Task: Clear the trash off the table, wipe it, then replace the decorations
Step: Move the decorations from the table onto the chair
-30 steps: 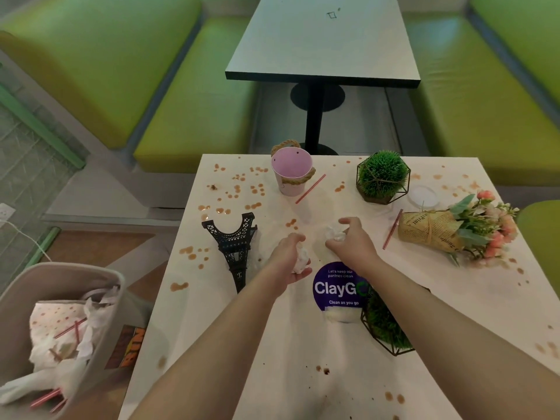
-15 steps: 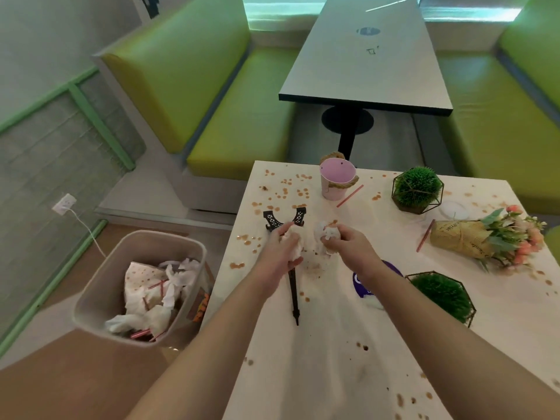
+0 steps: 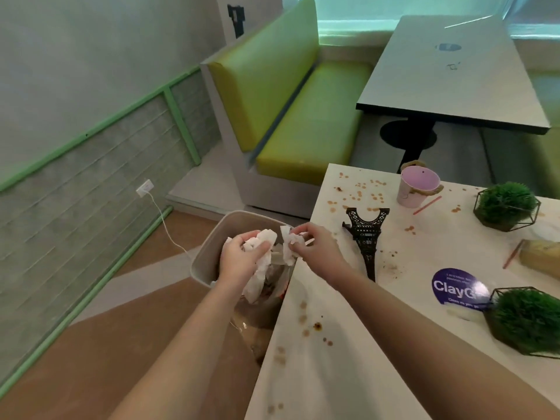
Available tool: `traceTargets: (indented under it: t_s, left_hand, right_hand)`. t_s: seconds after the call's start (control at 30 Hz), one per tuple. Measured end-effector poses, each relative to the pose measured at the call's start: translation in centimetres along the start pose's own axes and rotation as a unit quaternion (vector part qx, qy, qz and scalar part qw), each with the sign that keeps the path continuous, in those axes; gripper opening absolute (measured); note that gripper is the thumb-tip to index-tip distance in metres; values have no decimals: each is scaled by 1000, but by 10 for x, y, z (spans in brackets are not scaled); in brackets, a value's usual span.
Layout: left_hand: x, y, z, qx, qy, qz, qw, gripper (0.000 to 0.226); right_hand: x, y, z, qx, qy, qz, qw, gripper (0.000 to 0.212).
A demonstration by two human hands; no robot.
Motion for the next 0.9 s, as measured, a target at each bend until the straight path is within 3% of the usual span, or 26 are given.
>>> traceTargets:
  t_s: [0.27,0.4,0.5,0.7,0.9]
  left_hand:
    - [20,-55,24,150,49,-116,981,36]
    - [27,-56,33,269,30,-84,959,28]
    - [27,-54,32,335,25,-56,940,35]
    - [24,-26,2,317,111,-44,941,26]
    - [14,53,-38,247,156,59,955,19]
  right_hand:
    - [27,60,34,-88,-38,-5,995,22]
    - [35,75,23,-179,-27,72,981,38]
    - [30,74,18,-164,-18,109,980,45]
    - [20,35,20,-60,-14,37,997,28]
    - [13,-42,-5,-36,30,-63,997,21]
Point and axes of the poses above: each hand's wrist, its own x-axis towards the middle knuckle, its own y-axis out of the palm, z = x × y, the point moved 2 cm from there along x, towards the middle knuckle, and after that the axes turned 3 degrees about -x, right-handed, at the moved point
